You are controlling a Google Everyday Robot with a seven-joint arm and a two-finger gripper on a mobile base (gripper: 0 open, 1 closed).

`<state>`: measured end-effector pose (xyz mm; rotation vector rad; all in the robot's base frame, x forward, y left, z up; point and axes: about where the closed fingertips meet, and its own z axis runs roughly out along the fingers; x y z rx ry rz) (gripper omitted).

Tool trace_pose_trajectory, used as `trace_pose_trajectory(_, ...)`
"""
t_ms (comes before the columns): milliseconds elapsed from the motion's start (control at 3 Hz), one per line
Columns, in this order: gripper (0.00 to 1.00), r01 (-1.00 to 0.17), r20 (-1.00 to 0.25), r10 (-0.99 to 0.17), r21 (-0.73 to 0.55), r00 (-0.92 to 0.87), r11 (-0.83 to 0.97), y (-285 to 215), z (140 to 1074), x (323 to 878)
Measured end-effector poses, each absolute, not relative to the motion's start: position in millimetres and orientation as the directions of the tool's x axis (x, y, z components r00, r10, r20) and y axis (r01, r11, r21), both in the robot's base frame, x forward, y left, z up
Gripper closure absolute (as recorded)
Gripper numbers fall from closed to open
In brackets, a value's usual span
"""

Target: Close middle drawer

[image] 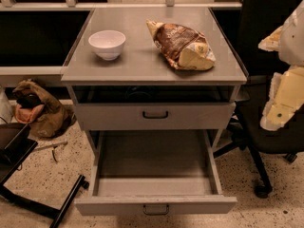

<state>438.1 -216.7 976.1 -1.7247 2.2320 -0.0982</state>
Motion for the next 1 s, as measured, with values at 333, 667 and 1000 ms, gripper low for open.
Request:
trace_pose_trajectory(333, 0.00, -0.929, -0.210, -0.952, -0.251, -0.221, 0.271, -216, 977, 438)
trace_pose_trajectory(667, 0.00, -0.935, -0.233, -0.943, -0.207, -0.238, 0.288, -212, 941, 431)
trace_pose_trajectory(1000, 0.00, -0.936, -0.312, -0.906, -0.109, -0.286, 0.334, -202, 863, 416)
